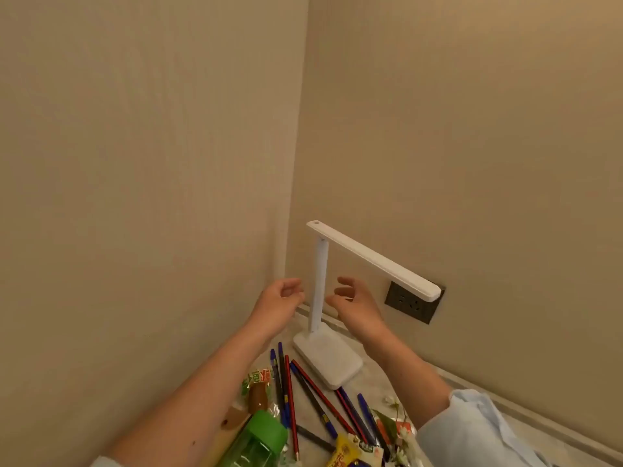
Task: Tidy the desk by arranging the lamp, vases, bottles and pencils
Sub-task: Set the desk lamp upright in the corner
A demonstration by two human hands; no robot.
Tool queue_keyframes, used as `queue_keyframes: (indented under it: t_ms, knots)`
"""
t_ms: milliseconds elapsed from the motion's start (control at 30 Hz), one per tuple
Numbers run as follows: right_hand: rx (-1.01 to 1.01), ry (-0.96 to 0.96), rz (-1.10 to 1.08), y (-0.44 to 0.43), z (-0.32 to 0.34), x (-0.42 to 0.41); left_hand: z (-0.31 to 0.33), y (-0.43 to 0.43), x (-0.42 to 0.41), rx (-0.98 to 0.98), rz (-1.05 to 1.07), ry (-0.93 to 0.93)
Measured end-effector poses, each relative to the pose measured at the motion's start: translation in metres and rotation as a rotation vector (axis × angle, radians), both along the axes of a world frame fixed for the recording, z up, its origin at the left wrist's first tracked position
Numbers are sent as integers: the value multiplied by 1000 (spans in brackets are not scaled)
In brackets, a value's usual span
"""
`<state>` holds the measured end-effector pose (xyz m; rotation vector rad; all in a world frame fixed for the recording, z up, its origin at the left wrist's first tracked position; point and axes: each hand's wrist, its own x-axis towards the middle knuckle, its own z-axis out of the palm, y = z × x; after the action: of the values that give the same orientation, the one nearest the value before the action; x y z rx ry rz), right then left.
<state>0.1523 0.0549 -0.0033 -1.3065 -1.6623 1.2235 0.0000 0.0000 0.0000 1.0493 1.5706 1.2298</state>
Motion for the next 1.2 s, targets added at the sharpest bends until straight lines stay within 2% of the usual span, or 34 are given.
queue_keyframes:
  t_ms: [100, 333, 533, 667, 800, 967, 1200]
  knots:
    - [5, -4, -3, 17, -7, -4, -8, 17, 3, -19, 13, 6]
    - [-6, 128, 150, 45, -26, -20, -32, 39, 3, -80, 71, -56]
    - [0, 132, 232, 54, -37, -26, -54, 48, -7, -90, 95, -72]
    - [-41, 133, 252, 57, -43, -25, -75, 51, -13, -141, 74, 74]
    - [-52, 145, 278, 56, -40, -25, -95, 50, -16, -303, -56, 232]
    - [-52, 143, 279, 50, -35, -26, -105, 44, -18, -461, -119, 402]
    - [1, 125, 122, 50, -22, -29, -110, 39, -15, -539, -281, 659]
